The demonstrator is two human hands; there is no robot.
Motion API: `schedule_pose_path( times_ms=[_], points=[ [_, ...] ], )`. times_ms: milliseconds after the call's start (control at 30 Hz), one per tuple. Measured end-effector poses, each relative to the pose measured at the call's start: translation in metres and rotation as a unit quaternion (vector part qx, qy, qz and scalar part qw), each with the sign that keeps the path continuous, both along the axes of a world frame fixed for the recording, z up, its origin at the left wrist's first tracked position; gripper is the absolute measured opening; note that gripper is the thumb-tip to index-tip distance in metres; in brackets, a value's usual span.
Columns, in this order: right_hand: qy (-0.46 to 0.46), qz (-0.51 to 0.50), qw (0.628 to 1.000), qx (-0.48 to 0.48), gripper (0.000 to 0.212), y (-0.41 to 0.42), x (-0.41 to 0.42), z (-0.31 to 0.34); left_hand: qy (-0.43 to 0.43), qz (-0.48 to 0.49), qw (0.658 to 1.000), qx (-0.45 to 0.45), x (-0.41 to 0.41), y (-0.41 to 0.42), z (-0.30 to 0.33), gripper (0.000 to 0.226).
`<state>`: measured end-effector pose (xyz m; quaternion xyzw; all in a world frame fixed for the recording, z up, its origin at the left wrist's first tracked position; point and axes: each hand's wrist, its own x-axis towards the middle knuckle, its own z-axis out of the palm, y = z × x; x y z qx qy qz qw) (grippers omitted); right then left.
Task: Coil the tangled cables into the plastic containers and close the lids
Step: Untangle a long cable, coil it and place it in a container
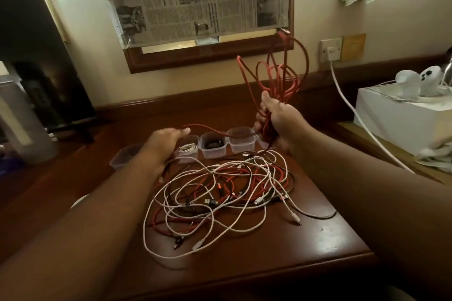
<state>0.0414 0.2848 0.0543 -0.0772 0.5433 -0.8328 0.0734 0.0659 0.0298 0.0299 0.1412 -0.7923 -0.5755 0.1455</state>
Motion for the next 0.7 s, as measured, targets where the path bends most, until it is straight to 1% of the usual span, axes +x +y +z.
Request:
schedule_pose_path(
  times_ms=[33,100,167,200,267,333,400,433,467,500,567,633,700],
  points=[
    [0.004,-0.009,1.0,0.023,0.029,-0.003,0.0,-0.002,0.007,-0.006,1.0,0.007,-0.002,0.002,0.008,0.025],
    [0.031,-0.034,0.996,0.082,0.028,-0.006,0.002,-0.005,0.044,-0.011,0.999,-0.024,-0.006,0.006,0.02,0.026],
    [0.068,-0.058,0.989,0.116,0.029,-0.008,0.002,-0.007,0.082,0.016,0.995,-0.051,-0.01,0.006,0.027,0.026],
    [0.081,-0.076,0.986,0.121,0.029,-0.007,0.001,-0.008,0.091,0.037,0.994,-0.049,-0.013,0.003,0.028,0.028],
    [0.087,-0.107,0.984,0.112,0.028,-0.006,0.001,-0.008,0.083,0.082,0.993,-0.028,-0.02,-0.006,0.025,0.034],
    [0.072,-0.12,0.986,0.091,0.026,-0.004,0.0,-0.008,0.06,0.101,0.993,-0.01,-0.024,-0.012,0.02,0.037],
    [0.055,-0.113,0.987,0.097,0.026,-0.004,-0.001,-0.012,0.03,0.092,0.995,-0.037,-0.026,-0.014,0.013,0.036],
    [0.052,-0.103,0.987,0.116,0.026,-0.005,-0.002,-0.014,0.016,0.085,0.995,-0.053,-0.025,-0.012,0.012,0.033],
    [0.051,-0.09,0.984,0.148,0.026,-0.005,-0.002,-0.017,0.007,0.07,0.996,-0.051,-0.022,-0.009,0.012,0.03],
    [0.053,-0.073,0.978,0.19,0.025,-0.005,-0.002,-0.019,-0.005,0.039,0.999,-0.029,-0.019,-0.006,0.013,0.027],
    [0.07,-0.013,0.96,0.272,0.022,-0.005,0.003,-0.019,-0.033,-0.056,0.997,0.043,-0.008,0.0,0.018,0.026],
    [0.091,0.065,0.941,0.318,0.017,-0.004,0.01,-0.015,-0.051,-0.142,0.984,0.093,0.006,0.002,0.028,0.026],
    [0.102,0.136,0.922,0.347,0.014,-0.001,0.015,-0.013,-0.05,-0.191,0.973,0.118,0.018,0.001,0.037,0.02]
  ],
)
